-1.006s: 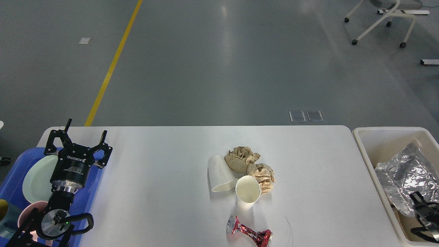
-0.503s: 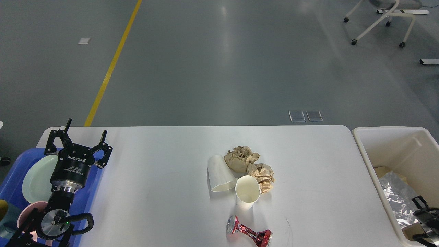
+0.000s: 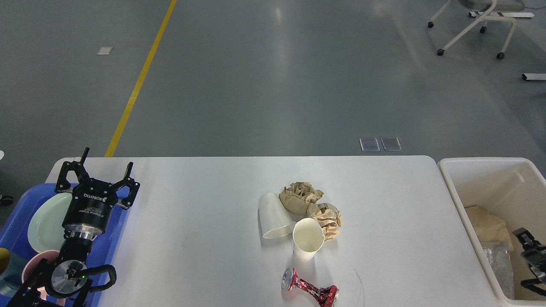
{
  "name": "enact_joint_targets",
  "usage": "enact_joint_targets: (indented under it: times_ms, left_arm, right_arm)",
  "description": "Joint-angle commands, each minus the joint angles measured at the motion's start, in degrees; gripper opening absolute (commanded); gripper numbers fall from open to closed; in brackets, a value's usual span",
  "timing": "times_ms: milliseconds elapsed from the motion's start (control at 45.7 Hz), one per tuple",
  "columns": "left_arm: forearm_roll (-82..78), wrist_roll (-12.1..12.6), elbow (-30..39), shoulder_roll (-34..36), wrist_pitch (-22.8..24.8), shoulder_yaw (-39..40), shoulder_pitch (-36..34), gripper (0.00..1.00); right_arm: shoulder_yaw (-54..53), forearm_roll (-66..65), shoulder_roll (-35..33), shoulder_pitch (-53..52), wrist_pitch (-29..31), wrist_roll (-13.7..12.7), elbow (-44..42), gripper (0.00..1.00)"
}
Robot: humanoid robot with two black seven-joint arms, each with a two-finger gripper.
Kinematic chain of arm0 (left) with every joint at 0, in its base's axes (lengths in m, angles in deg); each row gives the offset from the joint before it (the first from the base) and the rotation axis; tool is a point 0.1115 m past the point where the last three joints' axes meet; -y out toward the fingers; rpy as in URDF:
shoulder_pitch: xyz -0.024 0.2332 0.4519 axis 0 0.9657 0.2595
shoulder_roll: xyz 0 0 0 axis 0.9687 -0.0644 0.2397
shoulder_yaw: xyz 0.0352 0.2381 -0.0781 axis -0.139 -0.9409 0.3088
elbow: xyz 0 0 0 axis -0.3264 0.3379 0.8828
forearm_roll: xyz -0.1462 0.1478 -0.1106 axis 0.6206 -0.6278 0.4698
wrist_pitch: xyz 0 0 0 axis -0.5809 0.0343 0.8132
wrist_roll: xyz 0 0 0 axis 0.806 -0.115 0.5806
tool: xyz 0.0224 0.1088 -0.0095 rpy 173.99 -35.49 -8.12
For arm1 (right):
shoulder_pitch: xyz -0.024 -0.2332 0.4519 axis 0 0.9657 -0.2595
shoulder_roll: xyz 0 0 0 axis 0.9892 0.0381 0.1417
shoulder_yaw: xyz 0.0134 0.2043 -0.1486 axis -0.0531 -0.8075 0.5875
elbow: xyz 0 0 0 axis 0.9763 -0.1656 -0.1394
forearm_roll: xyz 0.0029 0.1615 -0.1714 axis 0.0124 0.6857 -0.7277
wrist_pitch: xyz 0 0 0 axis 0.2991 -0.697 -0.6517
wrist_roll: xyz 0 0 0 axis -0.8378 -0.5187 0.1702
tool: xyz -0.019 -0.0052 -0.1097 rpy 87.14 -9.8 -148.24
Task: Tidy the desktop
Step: 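Raise the right gripper and move it toward the crumpled brown paper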
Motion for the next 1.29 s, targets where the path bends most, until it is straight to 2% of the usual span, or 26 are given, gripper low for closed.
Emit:
enact_joint_targets:
  times_ms: [0, 131, 219, 372, 547, 678, 853, 941, 1050, 1160, 1269]
  left_arm:
    - [0.0, 0.0, 0.0, 0.0, -0.1, 0.0, 0.0, 0.96]
    - [0.0, 0.0, 0.0, 0.0, -0.1, 0.0, -0.1, 0.96]
    - [0.0, 0.0, 0.0, 0.0, 0.0, 0.0, -0.1, 0.96]
    - [0.0, 0.0, 0.0, 0.0, 0.0, 0.0, -0.1, 0.96]
    - [0.0, 0.0, 0.0, 0.0, 0.0, 0.0, -0.1, 0.96]
    - [0.0, 0.0, 0.0, 0.0, 0.0, 0.0, -0.1, 0.96]
    - [0.0, 0.0, 0.0, 0.0, 0.0, 0.0, -0.1, 0.96]
    - [0.0, 0.0, 0.0, 0.0, 0.0, 0.0, -0.1, 0.96]
    - [0.0, 0.0, 0.0, 0.0, 0.0, 0.0, 0.0, 0.96]
    - [0.0, 0.0, 0.0, 0.0, -0.1, 0.0, 0.0, 0.96]
    - [0.0, 0.0, 0.0, 0.0, -0.1, 0.0, 0.0, 0.96]
  right_arm:
    - [0.0, -10.6, -4.4, -6.2, 0.6, -0.1, 6.7, 1.0]
    - [0.2, -24.1, -9.9, -13.3, 4.6, -0.2, 15.8, 1.0]
    - [0.9, -29.6, -12.3, -18.0, 10.3, -0.3, 19.6, 1.0]
    - [10.6, -31.1, -14.4, -31.0, 20.9, -0.2, 26.6, 1.0]
    - [24.3, -30.9, -13.8, -49.1, 28.2, -0.1, 36.6, 1.0]
    - [29.6, -30.7, -13.1, -62.4, 34.0, 0.0, 45.9, 1.0]
    - [34.4, -26.3, -8.8, -76.4, 40.7, -0.1, 53.3, 1.0]
    - [38.6, -18.3, -5.9, -83.8, 46.6, 0.0, 55.4, 1.0]
    - [43.7, -9.8, 1.0, -91.2, 54.5, -0.1, 57.4, 1.0]
    - [46.2, -4.9, 6.6, -97.4, 57.9, -0.1, 59.9, 1.0]
    - [46.3, -2.2, 10.7, -102.6, 58.1, -0.1, 64.7, 1.0]
